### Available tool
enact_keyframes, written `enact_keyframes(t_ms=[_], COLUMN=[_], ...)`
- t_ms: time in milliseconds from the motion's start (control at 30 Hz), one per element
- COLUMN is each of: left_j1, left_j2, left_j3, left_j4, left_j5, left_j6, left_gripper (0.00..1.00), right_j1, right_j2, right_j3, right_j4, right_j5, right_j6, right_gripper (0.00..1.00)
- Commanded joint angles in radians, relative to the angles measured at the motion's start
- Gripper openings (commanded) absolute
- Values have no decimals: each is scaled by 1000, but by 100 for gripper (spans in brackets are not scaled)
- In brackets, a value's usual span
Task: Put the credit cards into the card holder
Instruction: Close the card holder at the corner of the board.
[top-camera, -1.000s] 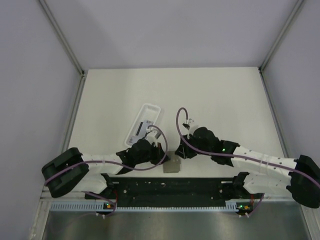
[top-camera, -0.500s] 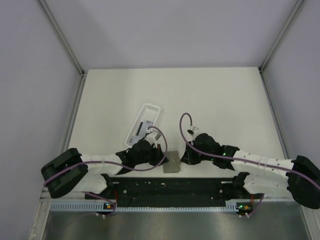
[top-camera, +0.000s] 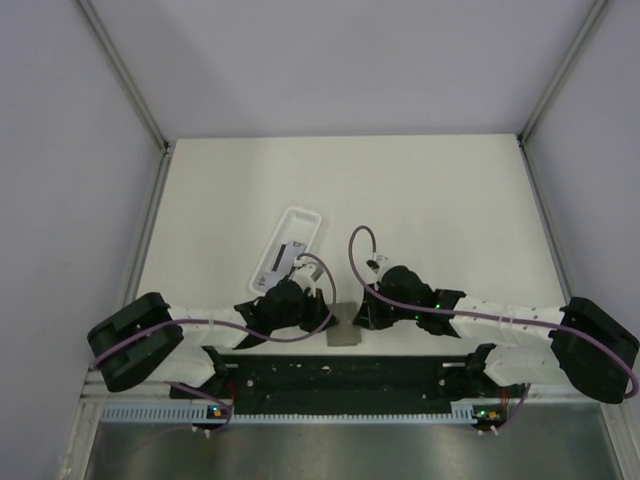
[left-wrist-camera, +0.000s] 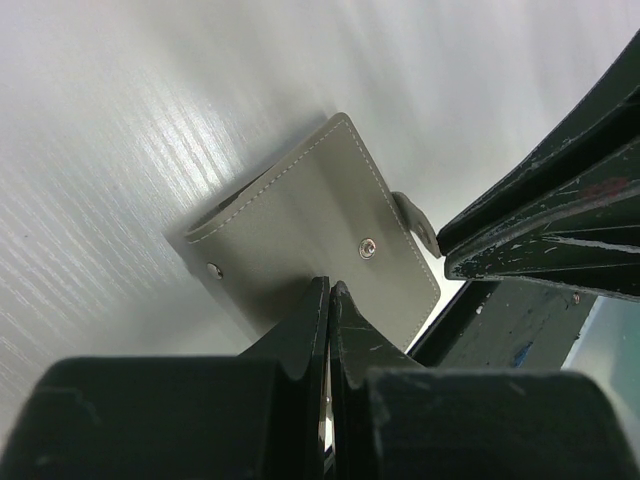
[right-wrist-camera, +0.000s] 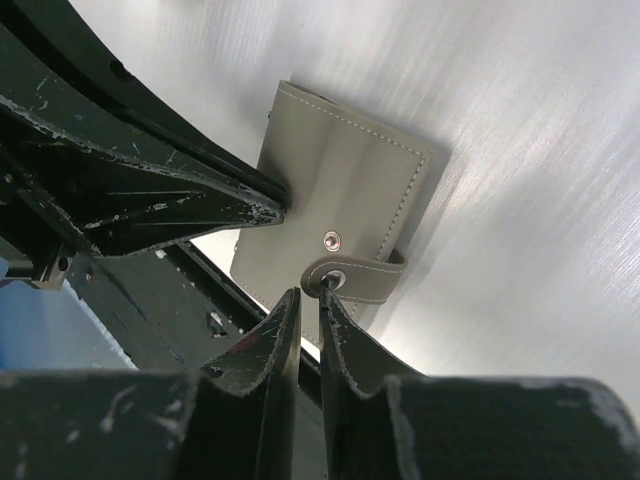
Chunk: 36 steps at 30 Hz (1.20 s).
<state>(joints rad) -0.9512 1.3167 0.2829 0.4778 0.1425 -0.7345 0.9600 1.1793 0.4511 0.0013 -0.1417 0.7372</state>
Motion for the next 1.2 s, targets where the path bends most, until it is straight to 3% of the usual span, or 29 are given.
enact_keyframes(t_ms=[0, 1167], left_j1=[-4, -4], left_j2=[7, 3], left_j3=[-21, -34], left_j4=[25, 41], left_j5=[11, 11], left_j6=[0, -13], left_gripper=[0, 0], right_j1=[0, 0], right_j2=[17, 158], right_j3=[23, 120], right_j4=[52, 46], right_j5=[5, 4], right_j6=[2, -38], right_gripper=[13, 13])
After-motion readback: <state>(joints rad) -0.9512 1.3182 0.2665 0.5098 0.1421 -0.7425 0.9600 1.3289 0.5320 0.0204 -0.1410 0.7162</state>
